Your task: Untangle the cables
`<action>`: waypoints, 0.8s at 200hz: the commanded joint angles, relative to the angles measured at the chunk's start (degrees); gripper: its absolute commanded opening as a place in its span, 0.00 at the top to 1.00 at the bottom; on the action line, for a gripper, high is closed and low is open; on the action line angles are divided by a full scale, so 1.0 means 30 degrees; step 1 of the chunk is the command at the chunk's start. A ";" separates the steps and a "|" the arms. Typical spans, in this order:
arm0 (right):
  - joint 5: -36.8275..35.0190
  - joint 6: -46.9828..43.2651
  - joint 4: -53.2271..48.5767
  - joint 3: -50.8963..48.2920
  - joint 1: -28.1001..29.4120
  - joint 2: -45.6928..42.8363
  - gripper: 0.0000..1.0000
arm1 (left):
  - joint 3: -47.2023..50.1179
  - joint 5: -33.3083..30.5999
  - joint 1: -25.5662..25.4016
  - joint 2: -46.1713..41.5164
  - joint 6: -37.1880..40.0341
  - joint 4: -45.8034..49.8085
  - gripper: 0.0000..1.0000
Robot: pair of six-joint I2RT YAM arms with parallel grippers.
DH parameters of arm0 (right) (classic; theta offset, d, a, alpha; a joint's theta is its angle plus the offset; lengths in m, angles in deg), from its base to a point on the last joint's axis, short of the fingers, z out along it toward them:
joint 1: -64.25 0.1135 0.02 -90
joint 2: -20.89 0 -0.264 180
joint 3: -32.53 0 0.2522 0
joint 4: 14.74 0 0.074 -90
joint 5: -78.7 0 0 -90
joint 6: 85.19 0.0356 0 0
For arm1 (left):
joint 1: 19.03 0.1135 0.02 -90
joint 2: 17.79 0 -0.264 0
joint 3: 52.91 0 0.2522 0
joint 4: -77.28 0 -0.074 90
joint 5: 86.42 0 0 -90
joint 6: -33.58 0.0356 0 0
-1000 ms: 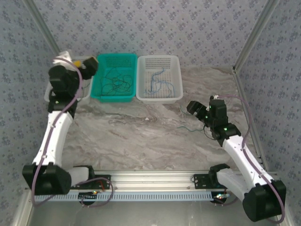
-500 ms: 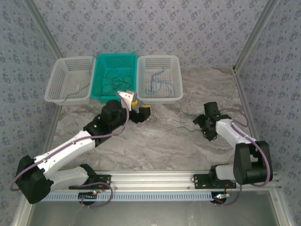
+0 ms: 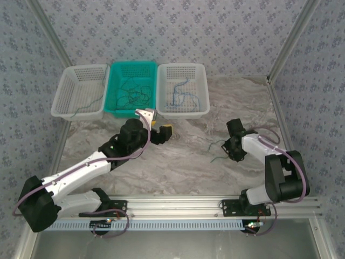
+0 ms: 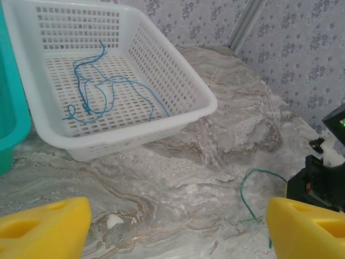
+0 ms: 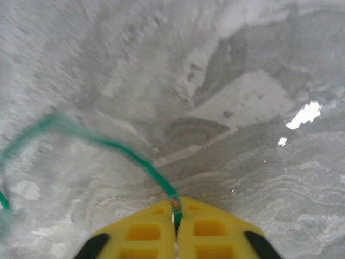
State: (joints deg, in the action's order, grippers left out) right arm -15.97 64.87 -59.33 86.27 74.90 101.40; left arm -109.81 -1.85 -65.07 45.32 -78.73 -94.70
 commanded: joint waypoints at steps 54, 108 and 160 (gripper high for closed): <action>-0.4424 -1.0530 0.2519 0.1205 0.3709 -0.9482 1.00 | -0.3498 0.3648 -0.0035 0.1094 0.4873 0.1999 0.14; -0.1575 -1.3945 0.3591 0.2887 0.6420 -1.0238 1.00 | -0.5337 0.9168 -0.0033 0.4213 0.1461 -0.0503 0.14; -0.1601 -1.3062 0.4228 0.3571 0.6878 -1.0020 1.00 | -0.4244 1.1068 -0.0428 0.7347 -0.3308 -0.6080 0.14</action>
State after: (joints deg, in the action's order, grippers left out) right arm -21.24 26.16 -48.32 94.60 95.32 71.57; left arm -123.99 26.90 -65.42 65.47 -80.52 -101.98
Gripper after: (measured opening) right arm 0.050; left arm 0.864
